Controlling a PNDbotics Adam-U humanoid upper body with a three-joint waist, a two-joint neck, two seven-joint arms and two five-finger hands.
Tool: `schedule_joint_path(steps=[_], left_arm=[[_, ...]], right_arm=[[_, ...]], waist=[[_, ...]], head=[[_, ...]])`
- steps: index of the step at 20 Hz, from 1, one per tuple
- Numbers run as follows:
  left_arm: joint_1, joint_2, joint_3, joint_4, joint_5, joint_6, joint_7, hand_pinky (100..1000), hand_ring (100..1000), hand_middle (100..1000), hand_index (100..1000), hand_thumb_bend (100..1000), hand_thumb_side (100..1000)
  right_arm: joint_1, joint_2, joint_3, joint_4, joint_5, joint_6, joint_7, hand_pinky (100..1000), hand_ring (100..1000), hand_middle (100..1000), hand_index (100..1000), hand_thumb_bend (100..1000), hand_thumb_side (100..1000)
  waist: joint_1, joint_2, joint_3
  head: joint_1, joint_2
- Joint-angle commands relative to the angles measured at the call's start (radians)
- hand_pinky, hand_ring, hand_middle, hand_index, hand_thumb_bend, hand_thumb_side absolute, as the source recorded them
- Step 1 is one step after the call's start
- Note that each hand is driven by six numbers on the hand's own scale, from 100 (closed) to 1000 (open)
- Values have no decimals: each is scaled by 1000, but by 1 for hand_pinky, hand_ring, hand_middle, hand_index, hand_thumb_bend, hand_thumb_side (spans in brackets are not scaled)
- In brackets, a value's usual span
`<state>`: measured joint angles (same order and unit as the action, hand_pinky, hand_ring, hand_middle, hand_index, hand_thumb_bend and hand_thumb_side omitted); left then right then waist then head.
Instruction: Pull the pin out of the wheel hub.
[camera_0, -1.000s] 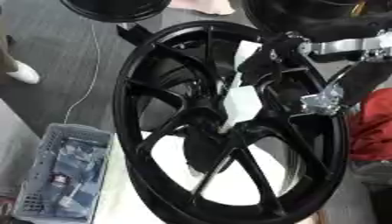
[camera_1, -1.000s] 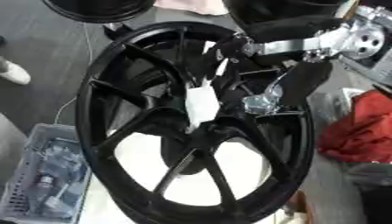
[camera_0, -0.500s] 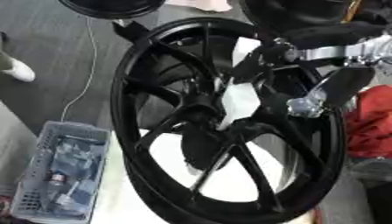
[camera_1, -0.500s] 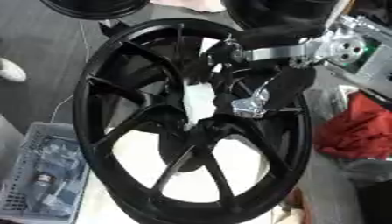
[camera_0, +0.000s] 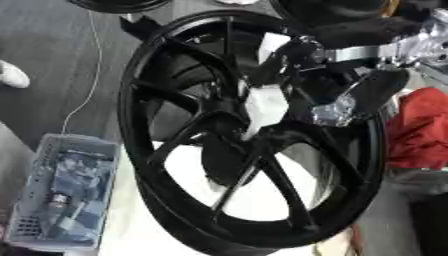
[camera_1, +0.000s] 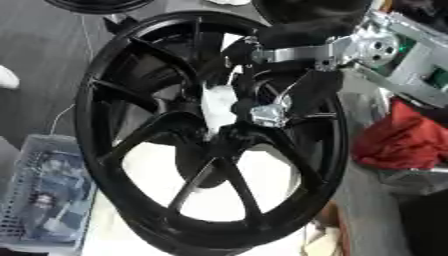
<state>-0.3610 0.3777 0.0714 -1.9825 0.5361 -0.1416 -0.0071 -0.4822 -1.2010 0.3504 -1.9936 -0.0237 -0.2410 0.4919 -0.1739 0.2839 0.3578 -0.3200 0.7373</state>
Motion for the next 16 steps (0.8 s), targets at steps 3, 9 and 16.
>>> schedule_joint_path(steps=[3, 9, 16], left_arm=[[-9, 5, 6, -17, -7, -1, 1, 816, 751, 612, 765, 100, 666], [-7, 6, 5, -17, -13, -1, -1, 816, 751, 607, 758, 100, 666], [-9, 0, 4, -17, -15, -2, -2, 817, 751, 604, 754, 100, 666]], right_arm=[[0, -13, -1, -6, 31, 12, -19, 548, 803, 812, 960, 100, 677], [-18, -18, -32, -6, 7, 5, -33, 548, 807, 816, 961, 100, 628], [9, -11, -19, -6, 47, 18, -32, 557, 816, 826, 965, 100, 595]], waist=[[7, -13, 2], [7, -9, -2], [7, -4, 0]], head=[[-2, 5], [2, 2], [3, -5]])
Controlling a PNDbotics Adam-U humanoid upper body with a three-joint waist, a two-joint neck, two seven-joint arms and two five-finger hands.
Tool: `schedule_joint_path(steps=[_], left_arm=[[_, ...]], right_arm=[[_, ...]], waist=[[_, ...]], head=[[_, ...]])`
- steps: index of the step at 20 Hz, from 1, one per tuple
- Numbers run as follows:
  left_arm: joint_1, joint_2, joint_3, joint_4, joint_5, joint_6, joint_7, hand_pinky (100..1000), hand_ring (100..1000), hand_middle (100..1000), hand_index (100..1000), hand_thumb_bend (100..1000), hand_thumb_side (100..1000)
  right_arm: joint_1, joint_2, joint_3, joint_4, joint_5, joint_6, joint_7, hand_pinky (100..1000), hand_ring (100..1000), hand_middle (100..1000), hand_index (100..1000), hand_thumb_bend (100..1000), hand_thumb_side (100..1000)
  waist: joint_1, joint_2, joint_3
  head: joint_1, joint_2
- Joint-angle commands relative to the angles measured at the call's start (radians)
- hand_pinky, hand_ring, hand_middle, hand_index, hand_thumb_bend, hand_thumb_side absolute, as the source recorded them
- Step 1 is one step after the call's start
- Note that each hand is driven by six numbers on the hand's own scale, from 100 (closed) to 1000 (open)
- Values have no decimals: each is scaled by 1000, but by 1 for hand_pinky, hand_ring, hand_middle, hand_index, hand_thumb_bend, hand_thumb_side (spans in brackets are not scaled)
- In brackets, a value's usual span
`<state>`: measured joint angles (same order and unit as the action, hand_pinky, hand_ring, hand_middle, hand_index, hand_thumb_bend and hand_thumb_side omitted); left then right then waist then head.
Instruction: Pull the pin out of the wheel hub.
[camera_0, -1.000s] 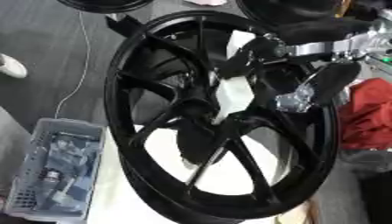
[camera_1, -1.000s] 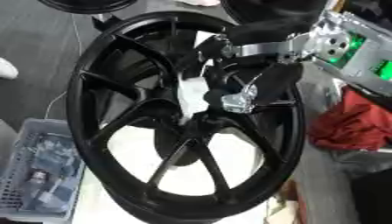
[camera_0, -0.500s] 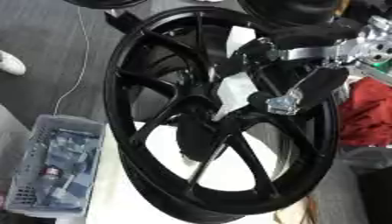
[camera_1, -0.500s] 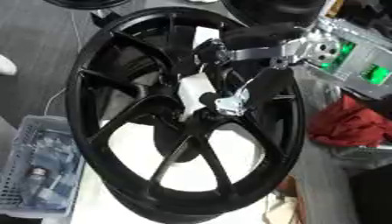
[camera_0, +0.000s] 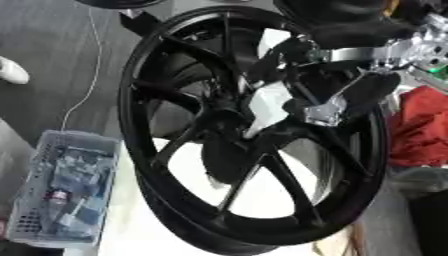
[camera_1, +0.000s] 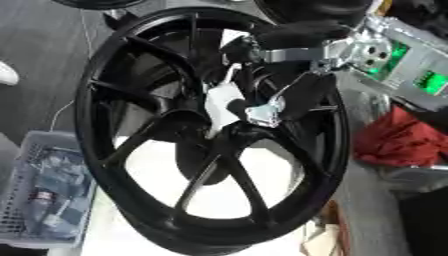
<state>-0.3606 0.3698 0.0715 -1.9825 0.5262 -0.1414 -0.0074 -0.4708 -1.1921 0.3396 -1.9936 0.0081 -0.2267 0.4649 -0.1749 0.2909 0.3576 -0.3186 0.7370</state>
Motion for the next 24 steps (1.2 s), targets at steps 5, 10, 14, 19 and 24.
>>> schedule_joint_path(steps=[5, 10, 14, 19, 24], left_arm=[[-11, 5, 4, -17, -7, -2, -2, 817, 747, 602, 752, 100, 667], [-11, 4, 4, -17, -9, -1, 0, 817, 746, 599, 750, 100, 667], [-10, 2, 4, -17, -12, -1, 0, 817, 745, 597, 749, 100, 668], [-9, -3, 3, -17, -15, 2, 1, 818, 744, 595, 747, 100, 670], [-9, -4, 3, -17, -19, 1, 1, 818, 743, 594, 746, 100, 671]], right_arm=[[8, -12, 4, -6, 38, 7, -10, 562, 822, 831, 970, 100, 602], [17, -6, 9, -6, 49, 12, -18, 560, 824, 834, 972, 100, 596], [32, -3, 10, -6, 59, 13, -25, 555, 823, 831, 975, 100, 552], [55, -2, 9, -6, 75, 9, -43, 537, 813, 817, 966, 100, 441], [62, 1, 9, -6, 69, 16, -63, 496, 783, 781, 934, 100, 362]], waist=[[6, -9, 3], [5, -6, 5], [5, -2, 5], [6, 3, 5], [7, 7, 6]], head=[[2, -6], [5, -7], [7, -9], [8, -11], [7, -10]])
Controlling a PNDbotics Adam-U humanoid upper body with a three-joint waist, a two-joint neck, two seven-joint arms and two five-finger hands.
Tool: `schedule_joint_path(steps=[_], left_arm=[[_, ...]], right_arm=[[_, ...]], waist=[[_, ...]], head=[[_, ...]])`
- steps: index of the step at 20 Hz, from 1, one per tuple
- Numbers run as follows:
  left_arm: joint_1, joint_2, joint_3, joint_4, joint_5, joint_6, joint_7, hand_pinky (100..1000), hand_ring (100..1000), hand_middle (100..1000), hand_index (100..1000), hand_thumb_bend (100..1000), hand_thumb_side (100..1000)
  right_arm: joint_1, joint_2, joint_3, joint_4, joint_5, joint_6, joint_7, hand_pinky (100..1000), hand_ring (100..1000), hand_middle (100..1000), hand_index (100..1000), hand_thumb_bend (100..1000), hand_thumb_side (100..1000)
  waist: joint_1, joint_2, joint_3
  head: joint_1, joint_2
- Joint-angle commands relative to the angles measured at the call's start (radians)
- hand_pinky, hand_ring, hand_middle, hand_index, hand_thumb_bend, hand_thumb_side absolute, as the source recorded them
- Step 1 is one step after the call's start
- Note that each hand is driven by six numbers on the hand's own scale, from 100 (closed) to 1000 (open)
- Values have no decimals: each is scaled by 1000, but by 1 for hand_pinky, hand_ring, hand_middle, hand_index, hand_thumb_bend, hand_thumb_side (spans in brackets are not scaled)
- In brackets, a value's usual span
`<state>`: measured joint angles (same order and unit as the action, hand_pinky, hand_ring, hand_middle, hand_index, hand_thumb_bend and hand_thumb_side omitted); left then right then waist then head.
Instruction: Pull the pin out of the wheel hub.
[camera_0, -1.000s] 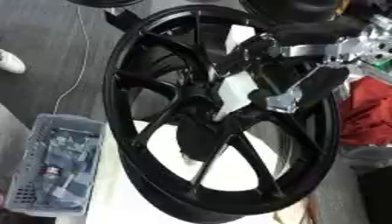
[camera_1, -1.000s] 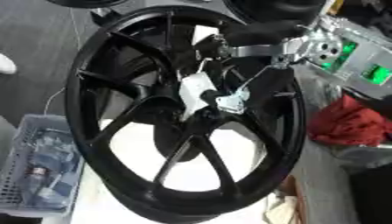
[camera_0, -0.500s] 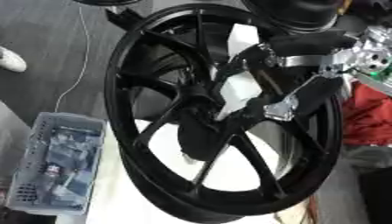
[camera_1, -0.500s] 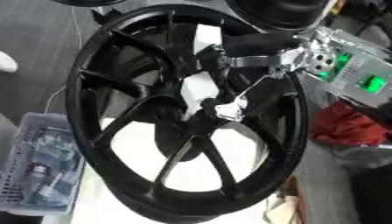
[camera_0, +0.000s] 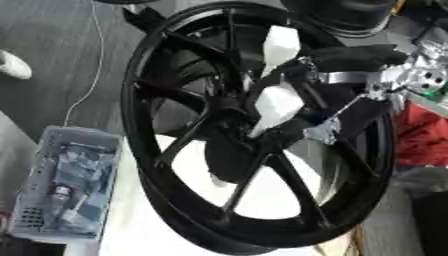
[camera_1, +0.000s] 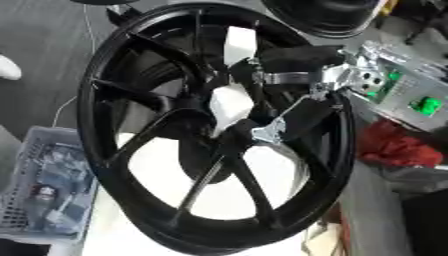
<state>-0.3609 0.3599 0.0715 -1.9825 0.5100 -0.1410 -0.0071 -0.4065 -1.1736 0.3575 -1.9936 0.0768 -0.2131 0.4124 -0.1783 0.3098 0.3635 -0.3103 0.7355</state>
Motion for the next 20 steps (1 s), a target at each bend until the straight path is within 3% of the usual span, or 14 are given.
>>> schedule_joint_path(steps=[1, 7, 13, 16, 20], left_arm=[[-9, 5, 2, -17, -3, 1, 1, 818, 743, 594, 746, 100, 671], [-9, 3, 1, -17, -9, 3, 0, 819, 742, 593, 745, 100, 672], [-12, 3, 0, -17, -13, 0, 0, 819, 741, 593, 744, 100, 670], [-13, 4, 0, -17, -13, -1, 1, 820, 741, 593, 744, 100, 671], [-14, 5, 1, -17, -15, -1, 3, 820, 740, 593, 744, 100, 670]], right_arm=[[-1, -17, -9, -6, -3, 4, -14, 494, 782, 780, 932, 100, 360], [-5, -12, -10, -6, -39, 6, -69, 373, 696, 663, 806, 100, 270], [-3, -12, -7, -6, -60, 13, -131, 284, 592, 546, 686, 100, 110], [-3, -10, -8, -6, -84, 21, -153, 185, 537, 498, 626, 100, 100], [-7, -11, -13, -6, -150, 30, -180, 129, 510, 475, 592, 100, 100]], waist=[[10, -11, 0], [9, -8, 1], [7, -7, 5], [6, -7, 6], [4, -8, 8]], head=[[-1, -9], [-3, -9], [-5, -10], [-5, -10], [-6, -11]])
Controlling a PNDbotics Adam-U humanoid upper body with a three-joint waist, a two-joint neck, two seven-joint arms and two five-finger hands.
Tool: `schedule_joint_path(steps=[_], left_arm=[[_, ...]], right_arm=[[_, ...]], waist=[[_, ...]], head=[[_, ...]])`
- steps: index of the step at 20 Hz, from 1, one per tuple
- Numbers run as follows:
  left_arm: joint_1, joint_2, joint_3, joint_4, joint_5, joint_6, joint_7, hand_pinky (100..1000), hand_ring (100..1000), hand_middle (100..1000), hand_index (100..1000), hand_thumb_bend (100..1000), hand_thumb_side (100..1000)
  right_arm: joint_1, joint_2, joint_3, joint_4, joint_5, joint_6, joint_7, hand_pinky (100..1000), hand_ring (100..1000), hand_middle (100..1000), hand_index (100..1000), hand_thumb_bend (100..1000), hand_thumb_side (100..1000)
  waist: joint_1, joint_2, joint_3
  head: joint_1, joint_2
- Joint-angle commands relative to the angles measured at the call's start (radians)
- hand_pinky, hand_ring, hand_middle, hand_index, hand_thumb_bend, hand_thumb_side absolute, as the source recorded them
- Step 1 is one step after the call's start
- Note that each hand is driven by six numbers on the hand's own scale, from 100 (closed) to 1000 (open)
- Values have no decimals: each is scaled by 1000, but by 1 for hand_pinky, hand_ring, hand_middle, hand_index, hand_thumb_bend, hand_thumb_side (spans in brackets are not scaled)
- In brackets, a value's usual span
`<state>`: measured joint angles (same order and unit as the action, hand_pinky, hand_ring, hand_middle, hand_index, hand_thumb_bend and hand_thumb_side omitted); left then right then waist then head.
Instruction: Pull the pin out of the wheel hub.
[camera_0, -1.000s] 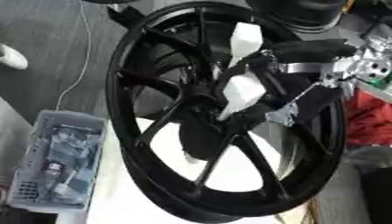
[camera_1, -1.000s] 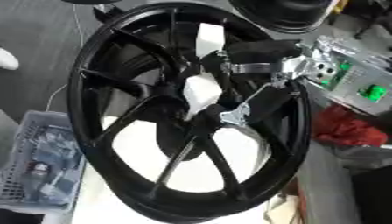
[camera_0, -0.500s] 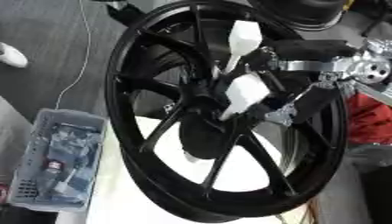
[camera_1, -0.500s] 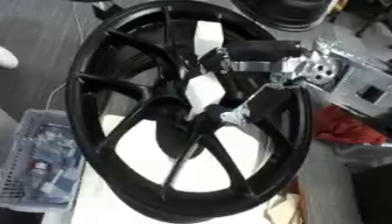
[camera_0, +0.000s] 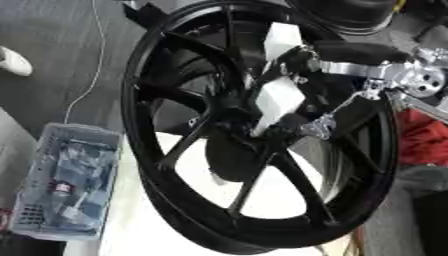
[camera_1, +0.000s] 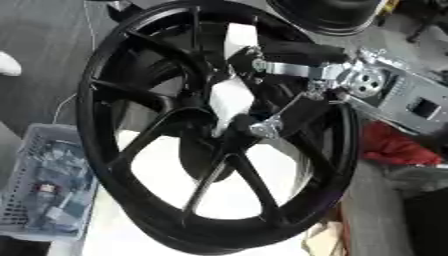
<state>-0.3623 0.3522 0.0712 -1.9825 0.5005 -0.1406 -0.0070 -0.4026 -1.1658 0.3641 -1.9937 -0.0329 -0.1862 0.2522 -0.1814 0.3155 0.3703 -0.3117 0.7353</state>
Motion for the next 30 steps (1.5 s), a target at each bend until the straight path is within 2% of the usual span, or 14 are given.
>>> schedule_joint_path(steps=[1, 10, 15, 19, 23, 27, 30], left_arm=[[-13, 13, 1, -17, -5, -2, 4, 820, 740, 593, 744, 100, 670], [-11, 15, 5, -17, -9, -2, 11, 821, 739, 592, 744, 100, 670], [-9, 17, 9, -17, -13, -5, 13, 822, 739, 592, 744, 100, 670], [-6, 19, 13, -17, -15, -8, 18, 823, 738, 592, 743, 100, 671], [0, 21, 18, -17, -19, -11, 24, 823, 738, 591, 743, 100, 671], [7, 25, 26, -17, -25, -16, 32, 823, 737, 591, 743, 100, 671], [15, 29, 35, -17, -33, -21, 40, 824, 736, 590, 743, 100, 671]], right_arm=[[-14, -21, -22, -6, -59, 1, -19, 121, 508, 473, 589, 100, 100], [-27, -47, -70, -6, -190, -13, 31, 100, 475, 443, 527, 100, 100], [-33, -76, -125, -6, -273, -26, 46, 100, 476, 445, 523, 100, 100], [-27, -114, -215, -6, -361, -37, 51, 100, 478, 448, 525, 100, 100], [-3, -150, -329, -6, -460, -44, 23, 100, 479, 449, 526, 100, 100], [39, -182, -443, -6, -533, -30, -31, 100, 480, 450, 528, 100, 100], [113, -193, -520, -6, -539, -8, -101, 100, 481, 451, 529, 100, 100]], waist=[[7, -15, 1], [8, -19, -6], [10, -20, -13], [11, -20, -24], [15, -20, -37], [18, -19, -56], [20, -16, -74]], head=[[-4, -11], [-1, -17], [2, -25], [6, -32], [18, -36], [29, -31], [38, -28]])
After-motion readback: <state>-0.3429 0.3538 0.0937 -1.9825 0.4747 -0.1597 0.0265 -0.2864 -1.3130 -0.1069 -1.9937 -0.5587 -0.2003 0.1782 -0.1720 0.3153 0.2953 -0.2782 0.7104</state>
